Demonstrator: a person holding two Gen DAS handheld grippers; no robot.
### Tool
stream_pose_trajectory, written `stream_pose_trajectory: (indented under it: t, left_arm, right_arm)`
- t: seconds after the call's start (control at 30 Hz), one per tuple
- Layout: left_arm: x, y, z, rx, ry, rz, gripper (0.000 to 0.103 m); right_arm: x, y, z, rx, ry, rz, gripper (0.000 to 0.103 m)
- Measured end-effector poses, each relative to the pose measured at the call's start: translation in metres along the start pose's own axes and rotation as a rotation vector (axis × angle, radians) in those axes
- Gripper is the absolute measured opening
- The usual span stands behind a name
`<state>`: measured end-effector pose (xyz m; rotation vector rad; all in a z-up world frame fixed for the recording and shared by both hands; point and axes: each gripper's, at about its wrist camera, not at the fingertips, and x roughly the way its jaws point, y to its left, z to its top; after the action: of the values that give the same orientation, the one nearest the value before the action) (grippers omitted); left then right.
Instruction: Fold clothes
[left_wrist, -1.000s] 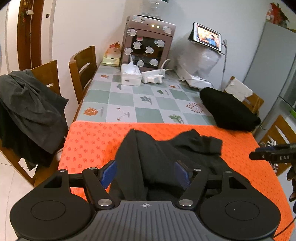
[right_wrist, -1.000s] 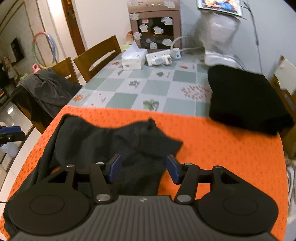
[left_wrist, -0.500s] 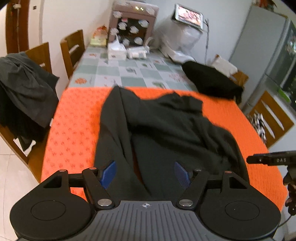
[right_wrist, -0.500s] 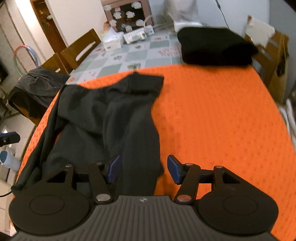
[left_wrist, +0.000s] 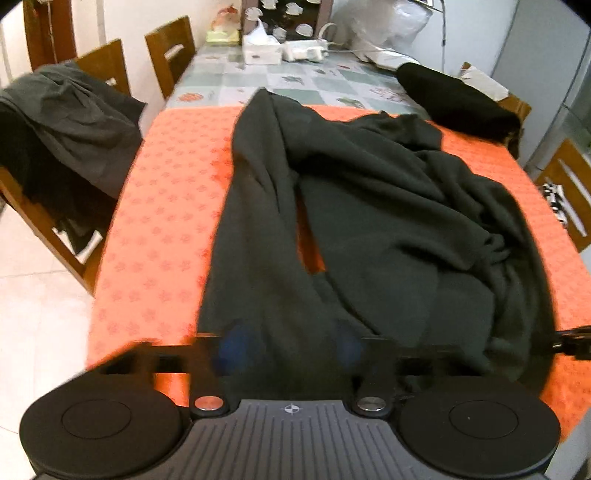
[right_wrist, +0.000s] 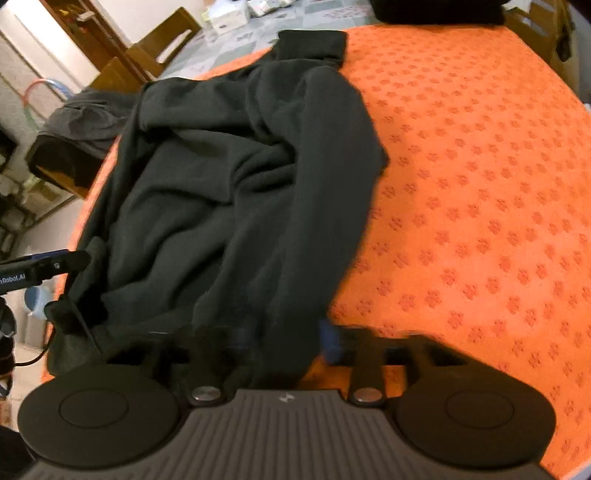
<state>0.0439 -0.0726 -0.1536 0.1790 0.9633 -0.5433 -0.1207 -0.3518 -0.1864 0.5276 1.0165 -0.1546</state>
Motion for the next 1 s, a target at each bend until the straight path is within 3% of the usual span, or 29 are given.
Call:
stream_pose_trajectory:
  t: [0.03, 0.17, 0.37, 0.6, 0.7, 0.87, 1.0]
  left_arm:
    - [-0.001, 0.001, 0.001, 0.001, -0.004, 0.017, 0.005]
    - [-0.018, 0.014, 0.009, -0.014, -0.118, 0.117, 0.004]
    - [-0.044, 0.064, 0.039, -0.180, -0.242, 0.249, 0.004]
    - [-0.057, 0.089, 0.052, -0.389, -0.273, 0.276, 0.004]
    - [-0.054, 0.079, 0.051, -0.504, -0.255, 0.254, 0.004]
    - [-0.043, 0.047, 0.050, -0.565, -0.258, 0.277, 0.007]
    - [-0.041, 0.031, 0.049, -0.596, -0.267, 0.294, 0.030]
  right_arm:
    - [-0.006, 0.000, 0.001, 0.005, -0.011, -0.001, 0.016]
    - [-0.039, -0.006, 0.009, -0.007, -0.059, -0.038, 0.014]
    - [-0.107, -0.028, 0.049, -0.112, -0.146, -0.186, 0.010]
    - [-0.171, -0.085, 0.131, -0.242, -0.258, -0.405, 0.010]
    - [-0.174, -0.110, 0.167, -0.312, -0.269, -0.446, 0.010]
    - [-0.140, -0.145, 0.229, -0.381, -0.258, -0.462, 0.010]
    - [-0.106, -0.168, 0.272, -0.401, -0.240, -0.461, 0.015]
